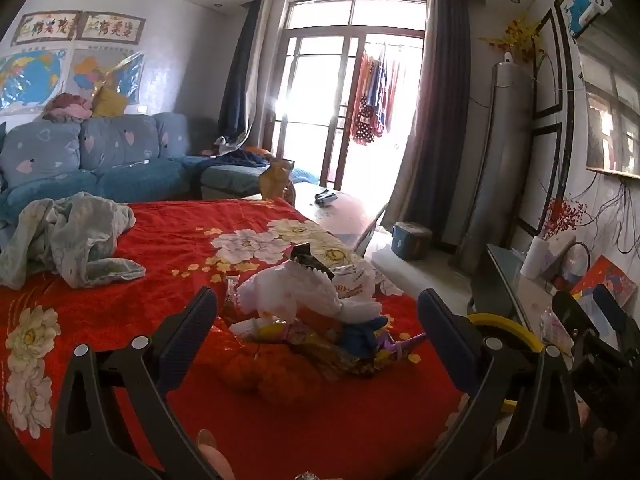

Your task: Collect trash

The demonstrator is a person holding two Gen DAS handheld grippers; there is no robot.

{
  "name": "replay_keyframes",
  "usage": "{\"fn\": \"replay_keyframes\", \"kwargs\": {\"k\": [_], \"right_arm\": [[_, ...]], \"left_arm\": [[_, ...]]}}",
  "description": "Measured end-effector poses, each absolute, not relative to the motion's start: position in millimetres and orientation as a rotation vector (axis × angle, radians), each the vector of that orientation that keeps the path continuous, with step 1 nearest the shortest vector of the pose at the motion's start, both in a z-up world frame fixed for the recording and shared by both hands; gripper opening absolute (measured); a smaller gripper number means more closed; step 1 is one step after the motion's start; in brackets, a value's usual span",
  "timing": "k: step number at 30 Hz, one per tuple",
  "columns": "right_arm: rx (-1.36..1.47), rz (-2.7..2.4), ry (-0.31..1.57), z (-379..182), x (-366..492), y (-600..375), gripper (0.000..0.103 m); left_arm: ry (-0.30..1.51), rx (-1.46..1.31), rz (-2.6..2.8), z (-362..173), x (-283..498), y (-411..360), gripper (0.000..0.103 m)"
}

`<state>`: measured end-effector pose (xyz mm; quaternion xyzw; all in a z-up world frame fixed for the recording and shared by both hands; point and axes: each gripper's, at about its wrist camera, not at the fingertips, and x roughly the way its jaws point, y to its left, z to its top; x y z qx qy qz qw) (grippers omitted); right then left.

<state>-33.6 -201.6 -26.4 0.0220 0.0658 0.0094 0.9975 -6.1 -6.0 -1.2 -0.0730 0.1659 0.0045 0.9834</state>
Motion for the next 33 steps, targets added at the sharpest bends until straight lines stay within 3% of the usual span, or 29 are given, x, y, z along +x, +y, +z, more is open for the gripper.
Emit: {"fn": "replay_keyframes", "kwargs": {"k": [33], "right_arm": [[0.047, 0.012, 0.137, -22.4, -39.8, -200.0, 0.092]], "left_arm": [[0.347, -0.146, -0.003, -5.0, -2.7, -5.0, 0.097]]}}
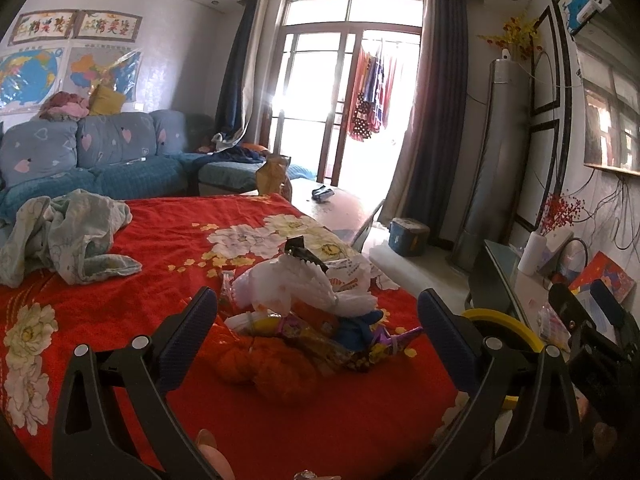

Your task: Collect trash

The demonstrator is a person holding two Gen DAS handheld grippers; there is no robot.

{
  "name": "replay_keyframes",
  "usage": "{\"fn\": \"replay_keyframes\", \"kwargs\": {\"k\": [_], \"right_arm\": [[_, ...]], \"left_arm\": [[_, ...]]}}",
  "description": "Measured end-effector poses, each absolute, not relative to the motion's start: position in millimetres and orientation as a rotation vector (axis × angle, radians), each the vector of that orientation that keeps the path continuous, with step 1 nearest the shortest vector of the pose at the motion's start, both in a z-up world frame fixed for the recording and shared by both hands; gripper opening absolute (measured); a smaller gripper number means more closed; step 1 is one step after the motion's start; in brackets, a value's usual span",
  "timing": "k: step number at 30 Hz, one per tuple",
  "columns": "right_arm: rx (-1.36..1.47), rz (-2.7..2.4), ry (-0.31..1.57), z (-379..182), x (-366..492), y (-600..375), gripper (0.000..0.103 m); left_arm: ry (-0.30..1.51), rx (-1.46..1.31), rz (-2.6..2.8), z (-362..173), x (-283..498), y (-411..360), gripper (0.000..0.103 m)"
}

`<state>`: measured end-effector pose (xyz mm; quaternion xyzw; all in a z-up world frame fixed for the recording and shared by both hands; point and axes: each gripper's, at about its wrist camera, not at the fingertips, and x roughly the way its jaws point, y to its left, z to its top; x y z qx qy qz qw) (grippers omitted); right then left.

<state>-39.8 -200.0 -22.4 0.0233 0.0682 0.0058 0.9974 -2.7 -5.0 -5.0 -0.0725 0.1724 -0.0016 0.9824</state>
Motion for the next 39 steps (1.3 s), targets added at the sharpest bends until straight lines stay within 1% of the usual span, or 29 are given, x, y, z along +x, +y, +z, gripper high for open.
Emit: {"fn": "replay_keyframes", "kwargs": {"k": [25, 33, 39], "right_arm": [[0.06, 0.002, 0.15, -19.7, -43.5, -214.5, 0.092], [0.108, -0.022, 0.229, -32.7, -20.5, -224.2, 0.092], [0.133, 0.009, 0.3, -35.5, 5.5, -226.0, 0.092]], "left_arm": [[0.378, -0.13, -0.027, -12.0, 0.2, -11.5, 0.097], [0.461, -0.106, -0.041, -14.7, 35.8, -21.2, 0.097], [0.47, -0.138, -0.001, -5.6, 63.0, -6.5, 0.097]]}}
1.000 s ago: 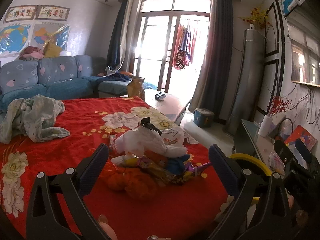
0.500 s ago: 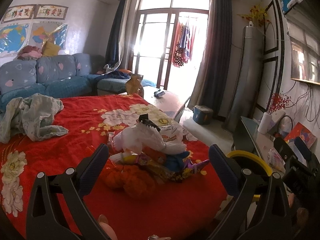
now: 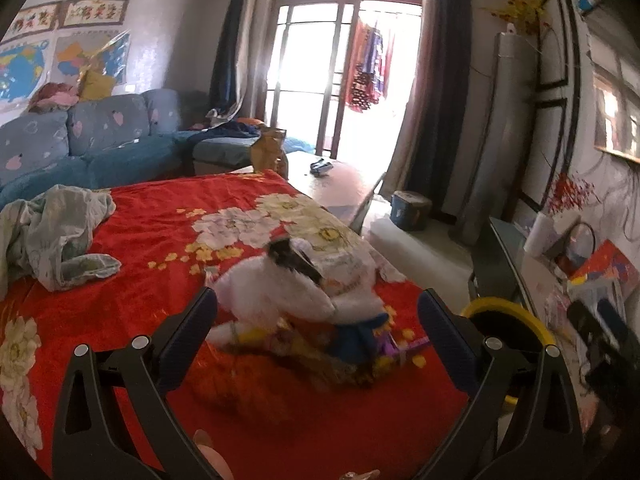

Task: Collect trash
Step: 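Grasp the dark snack wrapper with the left tool while the right tool grasps a purple wrapper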

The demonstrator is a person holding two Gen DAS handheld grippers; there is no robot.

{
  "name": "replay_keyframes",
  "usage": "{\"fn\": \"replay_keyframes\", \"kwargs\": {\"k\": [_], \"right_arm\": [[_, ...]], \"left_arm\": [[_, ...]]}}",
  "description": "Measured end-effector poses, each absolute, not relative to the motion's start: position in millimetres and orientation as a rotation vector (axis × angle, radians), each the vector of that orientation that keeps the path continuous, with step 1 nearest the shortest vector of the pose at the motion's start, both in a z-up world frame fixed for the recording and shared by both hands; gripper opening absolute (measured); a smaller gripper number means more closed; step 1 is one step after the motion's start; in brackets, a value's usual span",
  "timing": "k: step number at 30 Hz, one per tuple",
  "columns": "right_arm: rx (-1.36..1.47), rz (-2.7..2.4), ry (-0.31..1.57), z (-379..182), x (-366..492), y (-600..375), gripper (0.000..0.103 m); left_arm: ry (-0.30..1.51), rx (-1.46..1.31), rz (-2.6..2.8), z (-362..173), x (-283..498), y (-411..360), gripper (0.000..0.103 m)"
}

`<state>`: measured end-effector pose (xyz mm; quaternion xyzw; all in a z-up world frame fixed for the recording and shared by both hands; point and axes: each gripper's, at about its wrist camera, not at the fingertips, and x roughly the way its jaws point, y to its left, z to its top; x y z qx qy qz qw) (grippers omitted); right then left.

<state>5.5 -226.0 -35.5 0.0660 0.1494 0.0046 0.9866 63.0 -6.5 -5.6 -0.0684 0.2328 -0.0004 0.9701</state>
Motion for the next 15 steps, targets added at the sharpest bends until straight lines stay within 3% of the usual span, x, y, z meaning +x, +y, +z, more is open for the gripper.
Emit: {"fn": "replay_keyframes", "kwargs": {"k": [11, 15], "right_arm": [[0.008, 0.234, 0.429, -50.9, 61.4, -162.6, 0.092], [0.044, 0.298, 0.498, -59.9, 78.4, -153.2, 0.084]], "left_arm": [[0.532, -0.229, -0.019, 11.2, 102.5, 35.3, 0.097], [0.56, -0.262, -0.053, 12.2, 116.0, 42.2, 0.096]]}}
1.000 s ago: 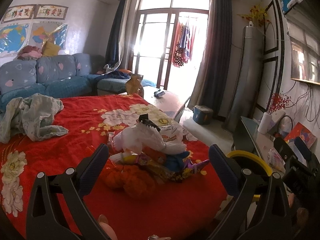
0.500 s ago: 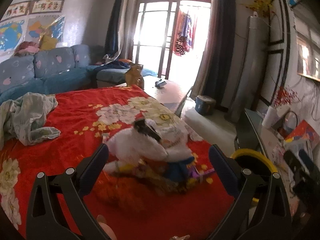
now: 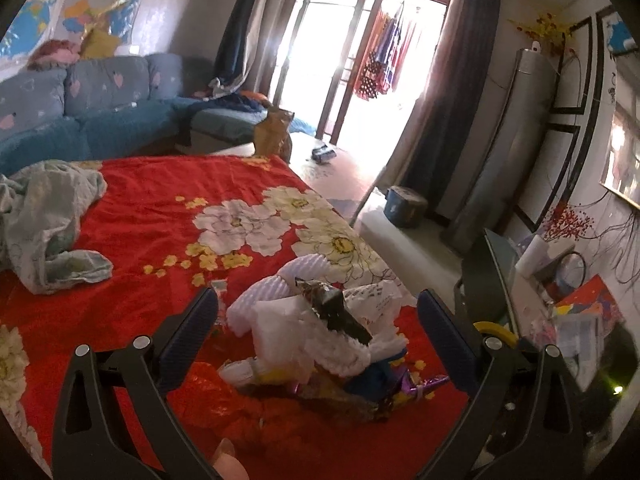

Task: Collect trash
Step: 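Grasp the dark snack wrapper with the left tool while the right tool grasps a purple wrapper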

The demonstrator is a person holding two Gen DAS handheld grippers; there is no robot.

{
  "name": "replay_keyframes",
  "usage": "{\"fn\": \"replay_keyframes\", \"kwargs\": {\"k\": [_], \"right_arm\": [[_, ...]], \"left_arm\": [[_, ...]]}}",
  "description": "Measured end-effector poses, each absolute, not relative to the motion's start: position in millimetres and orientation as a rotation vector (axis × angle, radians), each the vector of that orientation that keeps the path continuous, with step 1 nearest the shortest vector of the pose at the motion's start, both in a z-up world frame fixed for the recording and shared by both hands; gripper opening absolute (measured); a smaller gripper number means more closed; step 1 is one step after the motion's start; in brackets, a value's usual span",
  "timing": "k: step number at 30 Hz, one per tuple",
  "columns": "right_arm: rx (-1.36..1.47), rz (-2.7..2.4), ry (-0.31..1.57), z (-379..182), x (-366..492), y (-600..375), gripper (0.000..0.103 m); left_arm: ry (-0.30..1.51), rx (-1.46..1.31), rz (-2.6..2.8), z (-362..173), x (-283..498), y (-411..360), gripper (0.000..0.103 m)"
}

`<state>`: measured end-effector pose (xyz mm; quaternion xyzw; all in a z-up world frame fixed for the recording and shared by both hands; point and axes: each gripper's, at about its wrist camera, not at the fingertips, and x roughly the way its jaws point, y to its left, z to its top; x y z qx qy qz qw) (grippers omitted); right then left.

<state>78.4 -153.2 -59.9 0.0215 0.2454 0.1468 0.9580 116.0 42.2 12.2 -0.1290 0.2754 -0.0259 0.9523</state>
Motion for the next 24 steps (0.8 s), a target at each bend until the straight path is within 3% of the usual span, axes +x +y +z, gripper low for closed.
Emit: {"fn": "replay_keyframes", "kwargs": {"k": [5, 11, 15, 19, 24], "right_arm": [[0.104, 0.353, 0.637, -79.0, 100.4, -150.4, 0.078], [0.206, 0.406, 0.786, -108.4, 116.7, -149.3, 0.053], [0.271, 0.451, 0.817, -117.3, 118.1, -151.6, 0.036], [0.265, 0.474, 0.802, -113.4, 113.4, -150.9, 0.031], [0.239, 0.481, 0.767, -105.2, 106.1, -150.9, 0.024]], "left_arm": [[0.651, -0.293, -0.095, -0.9, 140.5, 43.0, 0.077], [0.713, -0.319, -0.125, -18.1, 159.2, 43.2, 0.065], [0.724, -0.312, -0.131, -21.4, 163.0, 42.4, 0.049], [0.731, -0.305, -0.127, -20.6, 164.9, 41.7, 0.03], [0.705, -0.298, -0.123, -12.5, 163.2, 40.9, 0.022]]}}
